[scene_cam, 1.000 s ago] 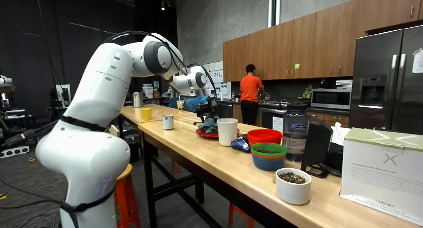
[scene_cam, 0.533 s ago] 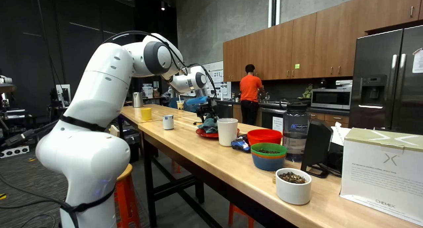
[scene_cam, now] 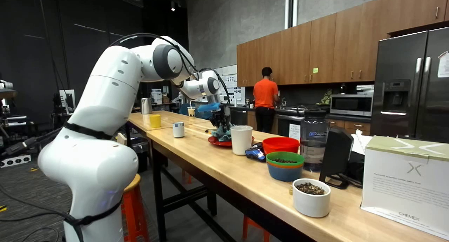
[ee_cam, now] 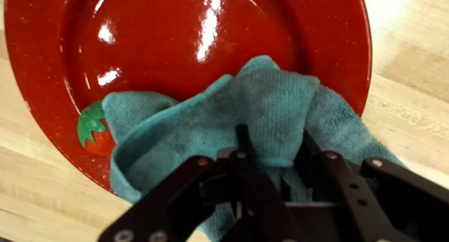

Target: Remove the blue towel from the orange plate and put it on the table

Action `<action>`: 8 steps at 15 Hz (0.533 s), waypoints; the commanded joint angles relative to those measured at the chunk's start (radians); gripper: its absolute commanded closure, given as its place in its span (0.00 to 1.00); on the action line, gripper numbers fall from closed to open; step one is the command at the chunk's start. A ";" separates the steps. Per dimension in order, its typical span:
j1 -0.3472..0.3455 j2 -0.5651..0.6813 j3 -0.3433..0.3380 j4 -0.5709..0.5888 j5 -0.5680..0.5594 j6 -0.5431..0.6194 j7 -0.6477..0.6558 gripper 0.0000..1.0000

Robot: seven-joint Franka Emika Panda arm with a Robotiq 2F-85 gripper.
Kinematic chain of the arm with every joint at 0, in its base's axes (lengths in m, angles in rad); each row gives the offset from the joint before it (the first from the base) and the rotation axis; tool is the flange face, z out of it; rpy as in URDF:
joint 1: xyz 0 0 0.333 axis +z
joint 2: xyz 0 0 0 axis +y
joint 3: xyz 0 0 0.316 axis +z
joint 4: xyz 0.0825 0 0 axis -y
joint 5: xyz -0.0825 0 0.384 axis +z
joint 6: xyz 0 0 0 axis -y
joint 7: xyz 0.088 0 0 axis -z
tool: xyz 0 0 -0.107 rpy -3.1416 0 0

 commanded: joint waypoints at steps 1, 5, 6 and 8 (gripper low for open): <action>0.010 -0.007 -0.016 -0.003 0.008 -0.003 -0.005 0.95; 0.011 -0.011 -0.017 -0.006 0.002 -0.002 -0.003 0.97; 0.012 -0.014 -0.018 -0.005 0.000 -0.007 -0.003 0.97; 0.015 -0.024 -0.020 -0.006 -0.007 -0.011 -0.003 0.97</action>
